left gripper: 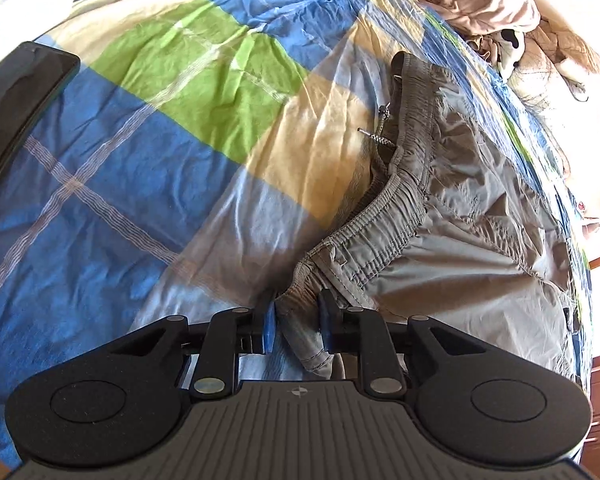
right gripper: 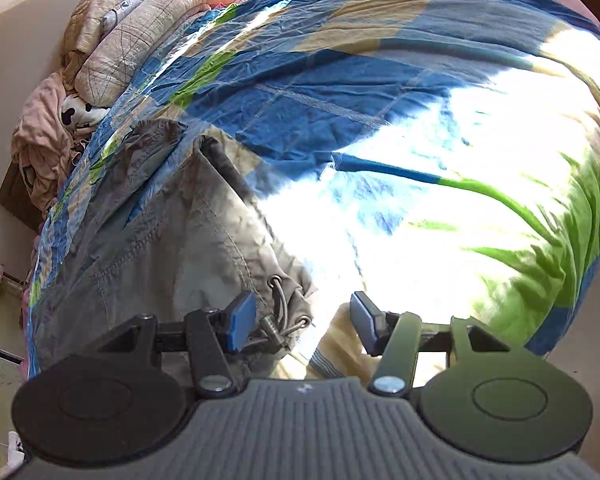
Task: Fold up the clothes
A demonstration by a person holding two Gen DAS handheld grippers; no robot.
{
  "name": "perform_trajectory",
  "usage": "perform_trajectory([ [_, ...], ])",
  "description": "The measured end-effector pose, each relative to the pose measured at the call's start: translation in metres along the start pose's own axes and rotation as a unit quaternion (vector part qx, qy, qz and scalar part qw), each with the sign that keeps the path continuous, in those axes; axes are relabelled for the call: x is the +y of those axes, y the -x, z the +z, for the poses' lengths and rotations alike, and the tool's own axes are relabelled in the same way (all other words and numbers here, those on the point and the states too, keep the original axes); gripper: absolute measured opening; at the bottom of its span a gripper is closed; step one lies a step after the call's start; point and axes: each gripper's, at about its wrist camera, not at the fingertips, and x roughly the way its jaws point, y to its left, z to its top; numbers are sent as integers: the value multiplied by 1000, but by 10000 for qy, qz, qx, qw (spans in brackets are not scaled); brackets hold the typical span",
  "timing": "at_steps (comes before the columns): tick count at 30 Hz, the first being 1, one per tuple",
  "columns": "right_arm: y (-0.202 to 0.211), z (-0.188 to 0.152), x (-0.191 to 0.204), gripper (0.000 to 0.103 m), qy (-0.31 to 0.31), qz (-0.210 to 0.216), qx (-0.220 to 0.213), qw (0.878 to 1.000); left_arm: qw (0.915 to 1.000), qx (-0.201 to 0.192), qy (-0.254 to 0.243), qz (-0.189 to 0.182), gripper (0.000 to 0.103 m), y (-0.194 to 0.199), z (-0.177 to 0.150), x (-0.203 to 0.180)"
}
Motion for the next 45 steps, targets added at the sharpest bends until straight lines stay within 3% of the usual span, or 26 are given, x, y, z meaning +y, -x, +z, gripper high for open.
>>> perform_trajectory([
  [3, -5, -6, 17, 53, 193, 54, 14, 9998, 10000, -9, 41, 16, 28, 0, -1, 0],
  [4, -7, -7, 26, 34, 375, -34, 24, 9993, 10000, -19, 18, 55, 28, 0, -1, -2],
  [5, -9, -8, 33, 28, 605, -210, 21, 9979, 10000, -24, 6, 76, 28, 0, -1, -3],
  [13, 23, 10, 16, 12, 700, -550, -233, 9958, 9994, -24, -315, 162, 28, 6, -4, -14],
  [20, 4, -8, 3, 12, 836, -884, 45, 9926, 9989, 88, -422, 189, 29, -7, -6, -10],
  [22, 1, -6, 6, 12, 900, -962, 118, 9912, 9991, 84, -394, 130, 33, -4, -3, -9],
  [24, 7, -2, 9, 22, 921, -964, 138, 9910, 9989, 13, -464, 121, 41, 0, -4, -10],
  [26, 16, 1, 9, 45, 926, -1006, 83, 9906, 9983, -71, -572, 107, 52, 8, -6, -11],
  [28, 29, 7, 7, 50, 892, -1077, -109, 9901, 9979, -145, -618, 84, 60, 19, -5, -9],
  [30, 38, 15, 8, 50, 889, -1066, -267, 9900, 9978, -207, -624, 41, 61, 27, -1, -8],
  [37, 42, 43, 55, 50, 1147, -415, -616, 9906, 9965, -622, -527, -167, 69, 56, 32, -21],
  [45, -2, 67, 135, 50, 1531, 478, -367, 9864, 9957, -605, -382, -582, 70, 48, 73, -68],
])
